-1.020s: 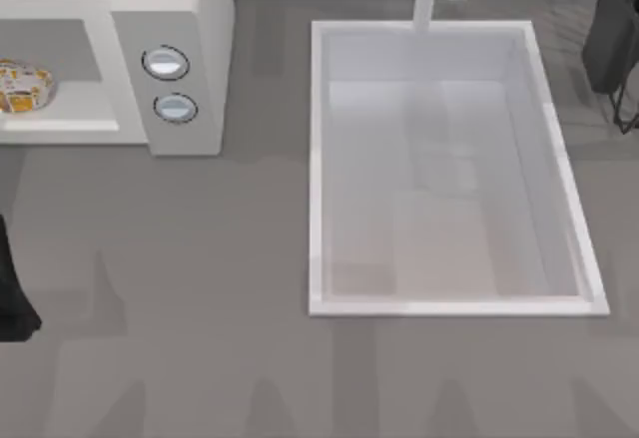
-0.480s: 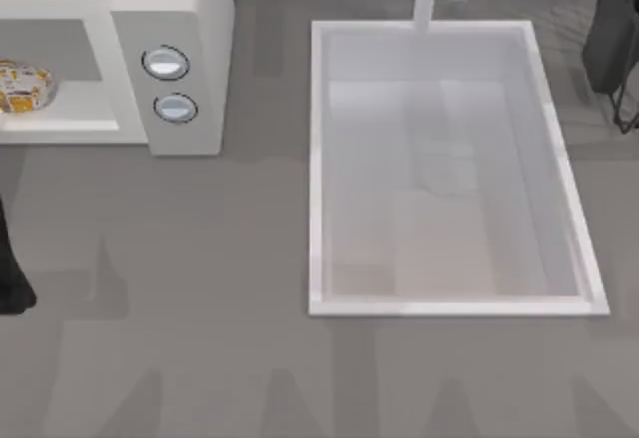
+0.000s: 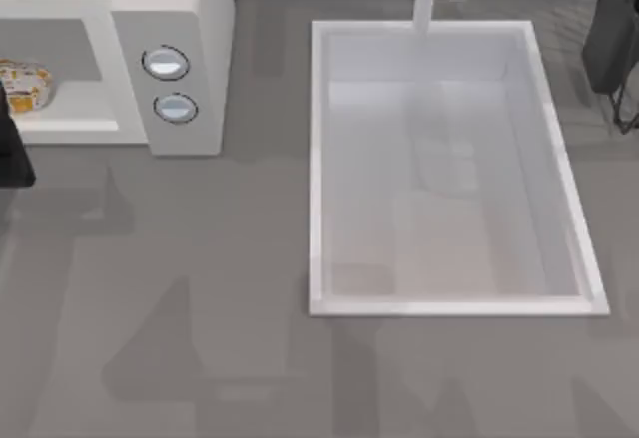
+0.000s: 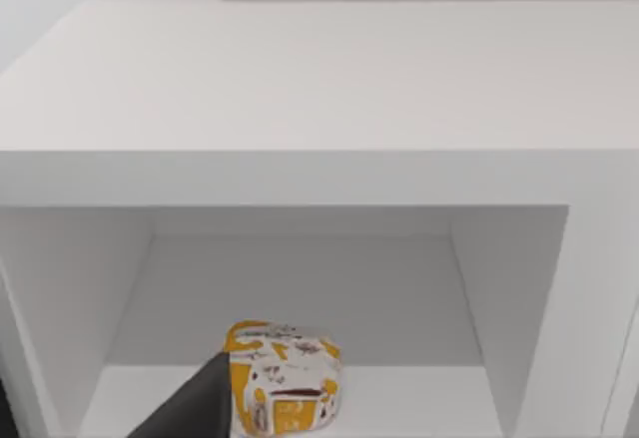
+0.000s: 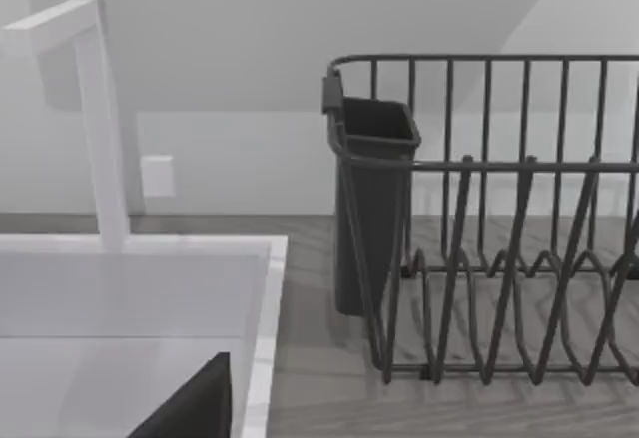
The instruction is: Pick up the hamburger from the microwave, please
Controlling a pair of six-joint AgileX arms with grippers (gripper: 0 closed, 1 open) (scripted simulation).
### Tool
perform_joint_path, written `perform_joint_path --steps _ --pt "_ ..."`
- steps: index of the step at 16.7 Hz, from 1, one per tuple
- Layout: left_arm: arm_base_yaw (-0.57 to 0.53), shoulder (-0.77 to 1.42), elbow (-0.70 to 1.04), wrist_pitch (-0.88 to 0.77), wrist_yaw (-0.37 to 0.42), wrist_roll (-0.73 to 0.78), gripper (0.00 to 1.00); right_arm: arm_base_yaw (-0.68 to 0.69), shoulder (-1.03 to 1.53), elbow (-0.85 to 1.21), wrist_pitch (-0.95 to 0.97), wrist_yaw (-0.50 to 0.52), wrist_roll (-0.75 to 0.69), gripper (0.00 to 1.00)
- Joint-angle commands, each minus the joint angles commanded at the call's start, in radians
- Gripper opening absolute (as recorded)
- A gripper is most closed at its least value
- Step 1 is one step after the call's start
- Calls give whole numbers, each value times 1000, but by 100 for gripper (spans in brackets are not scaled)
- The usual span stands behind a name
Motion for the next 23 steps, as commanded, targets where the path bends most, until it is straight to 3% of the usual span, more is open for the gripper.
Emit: perform_joint_path --steps 14,18,23 --pt "84 1339 537 610 102 40 100 0 0 0 0 0 0 100" --pt "97 1546 620 704 118 46 100 0 0 0 0 0 0 100" --pt "100 1600 642 729 122 48 100 0 0 0 0 0 0 100"
